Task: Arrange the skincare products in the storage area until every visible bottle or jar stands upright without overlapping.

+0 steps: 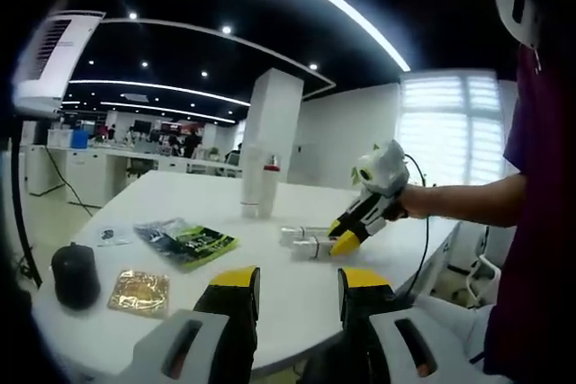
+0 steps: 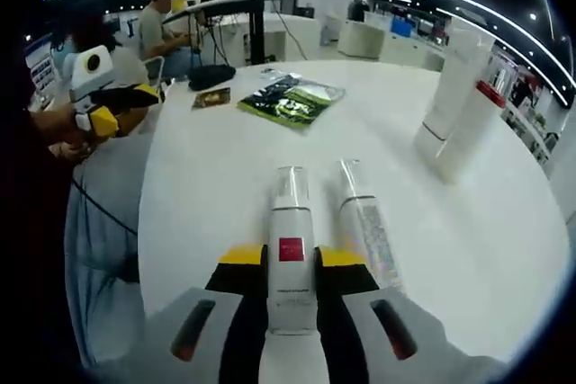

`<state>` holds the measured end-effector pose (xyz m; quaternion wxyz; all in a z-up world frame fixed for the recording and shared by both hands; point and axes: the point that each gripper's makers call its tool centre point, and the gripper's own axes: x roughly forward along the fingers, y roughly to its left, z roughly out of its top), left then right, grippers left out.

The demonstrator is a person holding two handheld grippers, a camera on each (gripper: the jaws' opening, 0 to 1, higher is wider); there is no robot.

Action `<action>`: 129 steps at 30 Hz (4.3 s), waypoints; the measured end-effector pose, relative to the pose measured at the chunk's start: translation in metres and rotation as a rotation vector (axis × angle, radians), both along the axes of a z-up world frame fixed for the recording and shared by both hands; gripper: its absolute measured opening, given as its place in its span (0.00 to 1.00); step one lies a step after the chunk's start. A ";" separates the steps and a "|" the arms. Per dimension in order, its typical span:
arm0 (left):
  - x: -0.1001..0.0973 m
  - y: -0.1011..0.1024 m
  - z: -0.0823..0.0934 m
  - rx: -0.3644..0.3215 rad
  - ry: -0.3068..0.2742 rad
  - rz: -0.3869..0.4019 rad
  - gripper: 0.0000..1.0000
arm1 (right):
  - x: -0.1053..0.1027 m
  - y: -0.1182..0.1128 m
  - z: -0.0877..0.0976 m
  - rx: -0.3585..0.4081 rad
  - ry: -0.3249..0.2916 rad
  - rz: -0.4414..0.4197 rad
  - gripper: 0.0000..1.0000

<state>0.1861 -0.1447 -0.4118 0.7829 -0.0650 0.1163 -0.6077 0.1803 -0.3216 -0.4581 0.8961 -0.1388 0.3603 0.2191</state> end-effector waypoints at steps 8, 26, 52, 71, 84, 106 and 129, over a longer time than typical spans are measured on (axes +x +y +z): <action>0.007 -0.004 0.001 -0.026 0.089 0.032 0.35 | 0.013 0.031 0.023 0.064 -0.111 0.028 0.17; 0.019 -0.016 0.013 -0.160 0.430 0.082 0.47 | 0.020 0.124 0.059 0.154 -0.359 0.208 0.17; 0.026 -0.015 0.030 -0.169 0.381 0.080 0.21 | 0.027 0.163 0.056 0.158 -0.407 0.242 0.18; -0.016 -0.024 0.035 0.143 -0.079 -0.303 0.20 | 0.002 0.172 0.051 0.354 -0.259 0.400 0.21; -0.009 -0.026 0.031 0.155 -0.109 -0.280 0.20 | 0.007 0.168 0.049 0.308 -0.296 0.324 0.19; 0.028 -0.011 0.031 0.037 0.016 -0.027 0.41 | 0.047 0.117 0.058 0.271 -0.351 0.050 0.19; 0.026 -0.012 0.026 0.003 -0.007 0.017 0.67 | 0.111 0.023 0.079 0.237 -0.437 -0.116 0.20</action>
